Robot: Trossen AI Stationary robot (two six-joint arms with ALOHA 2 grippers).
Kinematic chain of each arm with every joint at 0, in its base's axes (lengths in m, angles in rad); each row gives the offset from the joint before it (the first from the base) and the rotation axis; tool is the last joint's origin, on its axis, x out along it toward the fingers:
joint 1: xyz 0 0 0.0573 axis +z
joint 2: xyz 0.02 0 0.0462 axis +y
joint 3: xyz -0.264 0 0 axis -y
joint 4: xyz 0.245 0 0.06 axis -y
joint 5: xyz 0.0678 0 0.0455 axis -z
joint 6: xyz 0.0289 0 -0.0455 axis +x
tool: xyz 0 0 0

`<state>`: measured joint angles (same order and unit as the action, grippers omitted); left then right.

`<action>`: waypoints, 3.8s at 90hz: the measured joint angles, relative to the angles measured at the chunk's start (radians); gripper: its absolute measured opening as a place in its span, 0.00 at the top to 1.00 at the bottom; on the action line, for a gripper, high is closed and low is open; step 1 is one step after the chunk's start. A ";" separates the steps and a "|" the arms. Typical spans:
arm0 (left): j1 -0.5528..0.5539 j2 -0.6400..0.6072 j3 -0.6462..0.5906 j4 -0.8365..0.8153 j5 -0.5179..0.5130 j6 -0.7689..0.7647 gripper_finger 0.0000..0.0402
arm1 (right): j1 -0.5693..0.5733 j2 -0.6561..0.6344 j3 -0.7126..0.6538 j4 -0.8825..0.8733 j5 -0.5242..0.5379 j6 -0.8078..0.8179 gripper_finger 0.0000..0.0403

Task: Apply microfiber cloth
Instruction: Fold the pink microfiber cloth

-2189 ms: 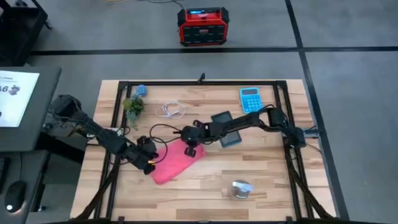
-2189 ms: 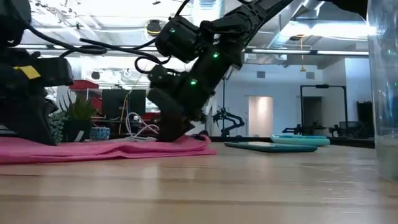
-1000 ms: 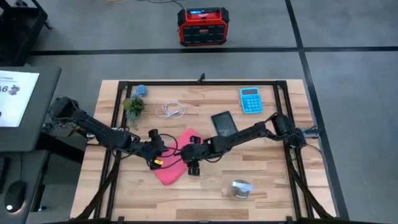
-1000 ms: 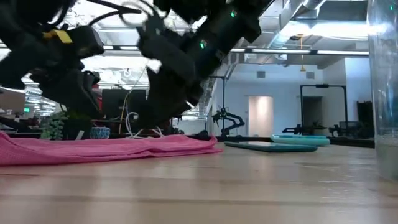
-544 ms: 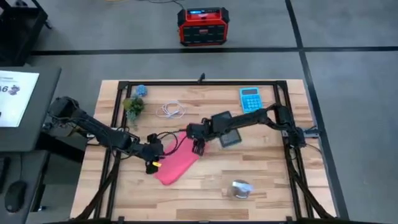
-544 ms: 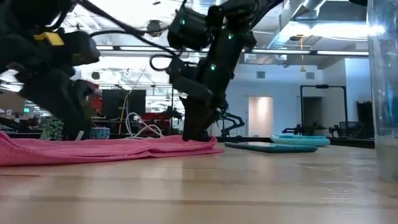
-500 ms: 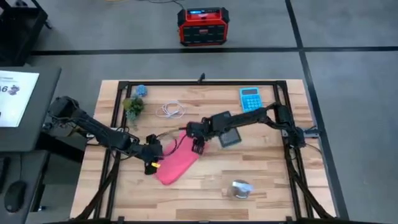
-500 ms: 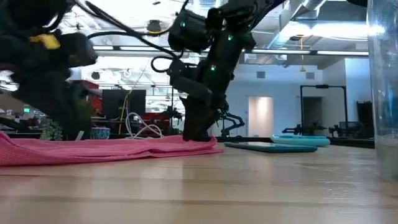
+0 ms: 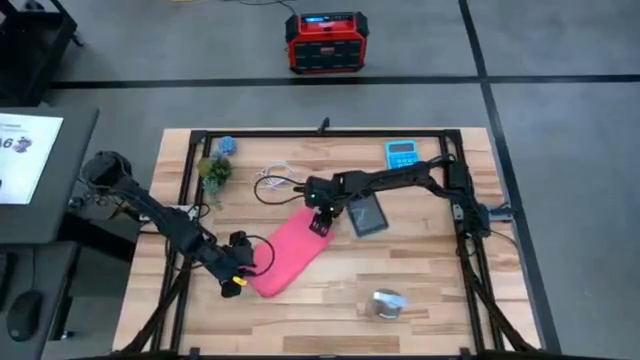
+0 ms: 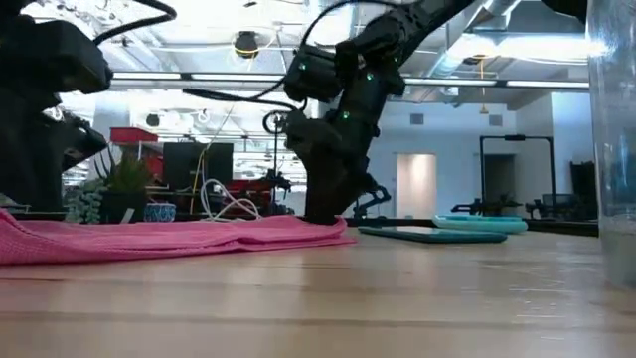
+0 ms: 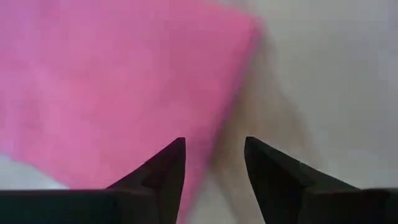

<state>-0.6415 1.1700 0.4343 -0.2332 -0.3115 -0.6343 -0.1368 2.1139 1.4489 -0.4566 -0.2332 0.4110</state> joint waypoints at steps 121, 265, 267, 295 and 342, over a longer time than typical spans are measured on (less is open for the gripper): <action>0.044 0.263 -0.003 0.193 -0.343 0.086 0.82 | 0.041 -0.190 -0.184 0.383 -0.029 0.109 1.00; -0.025 0.091 -0.060 0.251 -0.332 -0.343 0.98 | 0.141 -0.185 0.030 0.021 0.182 0.111 1.00; -0.023 0.091 -0.059 0.275 -0.333 -0.321 0.98 | 0.138 -0.185 0.043 -0.005 0.198 0.110 1.00; 0.028 0.093 -0.060 0.321 -0.353 -0.202 0.98 | 0.154 -0.180 0.148 -0.110 0.370 0.075 1.00; 0.034 0.125 -0.033 0.090 -0.232 -0.115 0.98 | 0.176 -0.039 0.146 0.200 0.154 0.060 1.00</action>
<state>-0.6073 1.2951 0.4008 -0.1437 -0.5434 -0.7496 0.0390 2.0750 1.5954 -0.2562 -0.0789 0.4708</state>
